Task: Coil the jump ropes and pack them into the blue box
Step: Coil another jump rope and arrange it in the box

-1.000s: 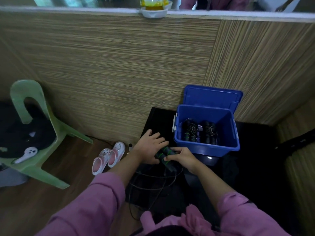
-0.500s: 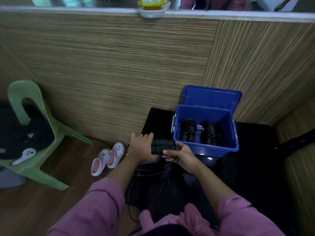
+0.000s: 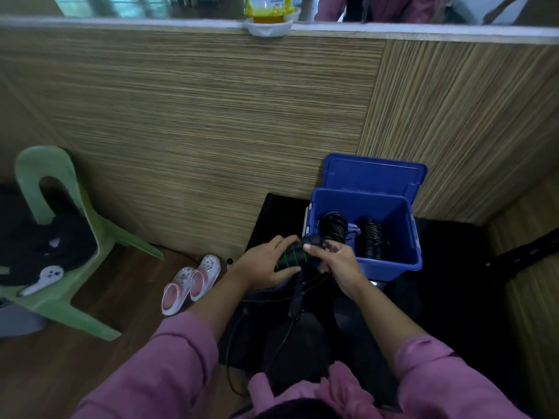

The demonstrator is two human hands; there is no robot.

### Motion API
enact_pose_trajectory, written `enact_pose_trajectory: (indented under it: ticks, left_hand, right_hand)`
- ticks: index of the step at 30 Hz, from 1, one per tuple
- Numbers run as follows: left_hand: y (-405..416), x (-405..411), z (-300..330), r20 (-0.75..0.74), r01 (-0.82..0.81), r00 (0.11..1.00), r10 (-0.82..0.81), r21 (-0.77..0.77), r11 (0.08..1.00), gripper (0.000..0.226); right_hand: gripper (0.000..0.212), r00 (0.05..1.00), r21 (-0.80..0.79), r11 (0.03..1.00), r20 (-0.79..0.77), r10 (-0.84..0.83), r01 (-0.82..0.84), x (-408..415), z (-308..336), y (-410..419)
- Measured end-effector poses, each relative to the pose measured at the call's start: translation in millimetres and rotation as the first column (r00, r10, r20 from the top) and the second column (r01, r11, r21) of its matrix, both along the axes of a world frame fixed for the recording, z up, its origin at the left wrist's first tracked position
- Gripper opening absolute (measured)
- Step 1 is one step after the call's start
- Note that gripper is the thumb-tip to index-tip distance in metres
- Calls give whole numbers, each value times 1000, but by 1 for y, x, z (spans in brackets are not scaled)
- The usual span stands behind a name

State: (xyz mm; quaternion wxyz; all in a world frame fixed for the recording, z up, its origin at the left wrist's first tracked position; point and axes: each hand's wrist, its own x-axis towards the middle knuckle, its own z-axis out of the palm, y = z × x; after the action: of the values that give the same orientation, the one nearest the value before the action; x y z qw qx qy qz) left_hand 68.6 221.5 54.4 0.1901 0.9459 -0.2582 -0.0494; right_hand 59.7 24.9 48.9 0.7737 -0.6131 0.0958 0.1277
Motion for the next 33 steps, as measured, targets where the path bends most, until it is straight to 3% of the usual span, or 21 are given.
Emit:
enact_pose_trajectory:
  ticks: [3, 5, 8, 12, 17, 21, 23, 29, 33]
  left_hand:
    - [-10, 6, 5, 67, -29, 997, 28, 12, 1000, 61]
    - [-18, 12, 11, 46, -140, 989, 143, -64, 988, 54]
    - [-27, 23, 20, -10, -277, 960, 279, -172, 945, 54]
    - [-48, 29, 35, -25, -283, 959, 283, -165, 945, 50]
    - [-69, 31, 46, -156, -206, 974, 167, -285, 936, 52]
    - [-75, 30, 50, -204, -120, 978, 45, -377, 918, 52]
    - [-80, 30, 51, -193, -64, 981, -14, -393, 917, 52]
    - [-95, 41, 56, -203, 61, 969, -142, -359, 931, 37]
    - [-99, 56, 62, -241, 71, 958, -156, -328, 942, 30]
  right_hand:
    - [39, 993, 183, 977, -52, -105, 113, 4, 2, 2]
    - [27, 988, 258, 953, -56, -146, 156, 7, 5, 4]
    - [15, 991, 183, 974, -3, -137, 135, 11, 13, 0]
    - [28, 998, 49, 998, -27, -48, 49, 14, 22, -8]
    - [30, 985, 23, 985, -6, -170, 170, 16, 28, -24]
    - [30, 957, -268, 919, 108, -270, 289, 23, 35, -52]
    - [29, 940, -329, 881, 152, -306, 340, 28, 37, -63]
    - [26, 891, -339, 829, 80, -447, 445, 38, 45, -84]
    - [35, 867, -379, 788, 95, -489, 486, 39, 47, -104]
